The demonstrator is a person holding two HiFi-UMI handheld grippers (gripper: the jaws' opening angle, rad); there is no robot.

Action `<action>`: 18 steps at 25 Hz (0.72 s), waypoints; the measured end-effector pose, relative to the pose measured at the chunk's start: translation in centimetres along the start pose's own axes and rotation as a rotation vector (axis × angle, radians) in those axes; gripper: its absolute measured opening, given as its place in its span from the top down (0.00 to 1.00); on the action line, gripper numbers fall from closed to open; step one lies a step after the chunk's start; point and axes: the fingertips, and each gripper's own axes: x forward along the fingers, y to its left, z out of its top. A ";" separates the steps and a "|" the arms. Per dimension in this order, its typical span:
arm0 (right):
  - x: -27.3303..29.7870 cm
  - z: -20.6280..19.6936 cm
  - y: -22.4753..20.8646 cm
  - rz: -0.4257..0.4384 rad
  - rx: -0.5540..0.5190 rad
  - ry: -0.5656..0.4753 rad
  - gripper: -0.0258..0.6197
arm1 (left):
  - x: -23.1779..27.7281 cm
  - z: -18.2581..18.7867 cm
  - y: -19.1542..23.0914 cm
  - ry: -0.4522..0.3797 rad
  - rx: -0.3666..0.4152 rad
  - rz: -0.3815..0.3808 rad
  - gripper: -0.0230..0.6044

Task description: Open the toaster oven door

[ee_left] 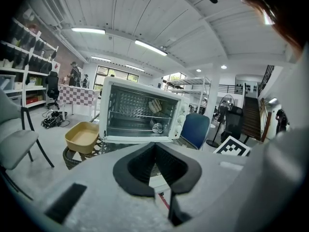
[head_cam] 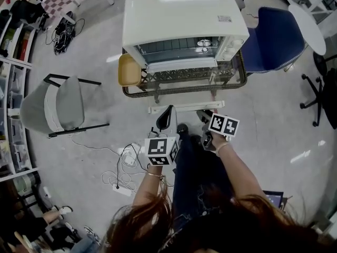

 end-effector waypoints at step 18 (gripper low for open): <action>2.2 -1.1 -2.0 0.011 -0.076 0.021 0.68 | 1.0 -1.9 1.1 -0.002 0.006 -0.003 0.94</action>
